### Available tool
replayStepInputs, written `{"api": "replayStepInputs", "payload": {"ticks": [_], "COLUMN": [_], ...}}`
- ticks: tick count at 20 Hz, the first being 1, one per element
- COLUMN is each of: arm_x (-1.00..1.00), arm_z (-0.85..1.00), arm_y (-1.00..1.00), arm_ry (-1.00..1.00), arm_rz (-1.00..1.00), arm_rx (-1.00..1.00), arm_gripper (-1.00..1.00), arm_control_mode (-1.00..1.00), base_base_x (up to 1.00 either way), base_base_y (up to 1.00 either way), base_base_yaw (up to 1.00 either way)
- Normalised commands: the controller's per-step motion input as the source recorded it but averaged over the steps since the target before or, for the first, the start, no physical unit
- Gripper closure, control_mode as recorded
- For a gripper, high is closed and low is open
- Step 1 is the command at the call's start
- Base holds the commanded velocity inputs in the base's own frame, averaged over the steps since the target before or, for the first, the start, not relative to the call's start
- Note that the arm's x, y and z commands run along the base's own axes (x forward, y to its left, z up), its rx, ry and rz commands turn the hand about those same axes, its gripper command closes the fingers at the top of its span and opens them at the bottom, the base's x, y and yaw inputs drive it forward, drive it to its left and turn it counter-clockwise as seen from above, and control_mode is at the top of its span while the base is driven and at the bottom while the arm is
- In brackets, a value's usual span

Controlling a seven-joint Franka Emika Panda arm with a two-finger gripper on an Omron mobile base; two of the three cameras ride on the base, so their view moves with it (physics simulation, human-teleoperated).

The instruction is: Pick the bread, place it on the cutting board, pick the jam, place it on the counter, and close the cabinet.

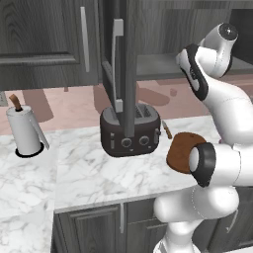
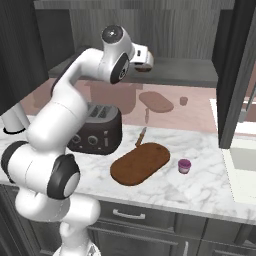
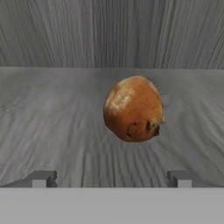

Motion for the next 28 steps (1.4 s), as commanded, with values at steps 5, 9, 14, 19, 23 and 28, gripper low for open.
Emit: {"api": "replayStepInputs", "payload": {"ticks": [5, 9, 14, 19, 23, 28], "arm_x": [0.13, 0.21, 0.22, 0.24, 0.15, 0.07], "arm_z": [0.05, 0.00, 0.00, 0.00, 0.00, 0.00], "arm_y": [-0.11, -0.09, -0.12, -0.07, -0.10, -0.05], "arm_ry": [0.00, 0.00, 0.00, 0.00, 0.00, 0.00], "arm_rz": [-0.01, -0.01, 0.00, 0.00, 0.00, 0.00], "arm_rx": [0.00, 0.00, 0.00, 0.00, 0.00, 0.00], "arm_gripper": [-1.00, -1.00, -1.00, -1.00, -1.00, -1.00], "arm_control_mode": [-1.00, -1.00, -1.00, -1.00, -1.00, -1.00], "base_base_x": [0.00, 0.00, 0.00, 0.00, 0.00, 0.00], "base_base_y": [0.00, 0.00, 0.00, 0.00, 0.00, 0.00], "base_base_yaw": [0.00, 0.00, 0.00, 0.00, 0.00, 0.00]}}
